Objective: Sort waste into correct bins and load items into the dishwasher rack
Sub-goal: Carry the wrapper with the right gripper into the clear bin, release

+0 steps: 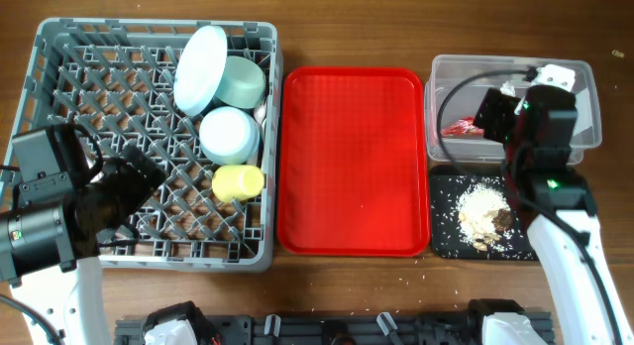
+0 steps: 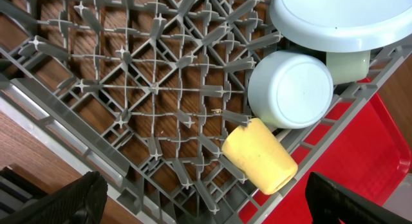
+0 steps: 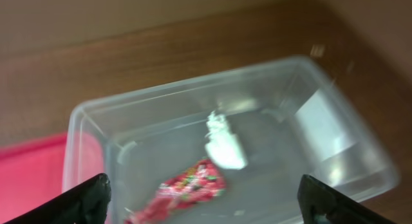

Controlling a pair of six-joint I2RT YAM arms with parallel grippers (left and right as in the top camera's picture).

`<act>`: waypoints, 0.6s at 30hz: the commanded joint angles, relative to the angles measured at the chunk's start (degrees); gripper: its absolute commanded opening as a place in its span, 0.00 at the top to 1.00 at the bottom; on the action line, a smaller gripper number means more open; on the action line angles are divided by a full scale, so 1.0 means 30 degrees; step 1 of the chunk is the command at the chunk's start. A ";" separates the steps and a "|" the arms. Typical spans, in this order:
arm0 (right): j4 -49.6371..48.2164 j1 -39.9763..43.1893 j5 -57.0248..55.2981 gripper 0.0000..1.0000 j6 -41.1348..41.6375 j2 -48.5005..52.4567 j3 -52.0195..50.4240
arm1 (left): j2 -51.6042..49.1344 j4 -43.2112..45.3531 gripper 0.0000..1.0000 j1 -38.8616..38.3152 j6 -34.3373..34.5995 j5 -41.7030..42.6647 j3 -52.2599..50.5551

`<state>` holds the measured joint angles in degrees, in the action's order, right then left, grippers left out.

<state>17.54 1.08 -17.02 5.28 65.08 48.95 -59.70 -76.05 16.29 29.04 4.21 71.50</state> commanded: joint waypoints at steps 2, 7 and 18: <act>0.0168 0.0095 0.0364 0.00 -0.6215 -0.0495 0.0095 | 0.0022 0.0051 0.00 0.0153 -0.0087 -0.0066 -0.0087; 0.0168 0.0095 0.0838 0.00 -0.6266 -0.0146 0.0095 | 0.0022 0.0051 0.00 0.0153 -0.0080 -0.0066 -0.0087; 0.0794 0.0095 0.0845 0.00 -0.6258 -0.0087 0.0007 | 0.0022 0.0051 0.00 0.0146 -0.0080 -0.0066 -0.0087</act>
<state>18.55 1.08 -15.42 -12.99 66.67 48.95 -59.68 -76.07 16.29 29.04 4.21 71.50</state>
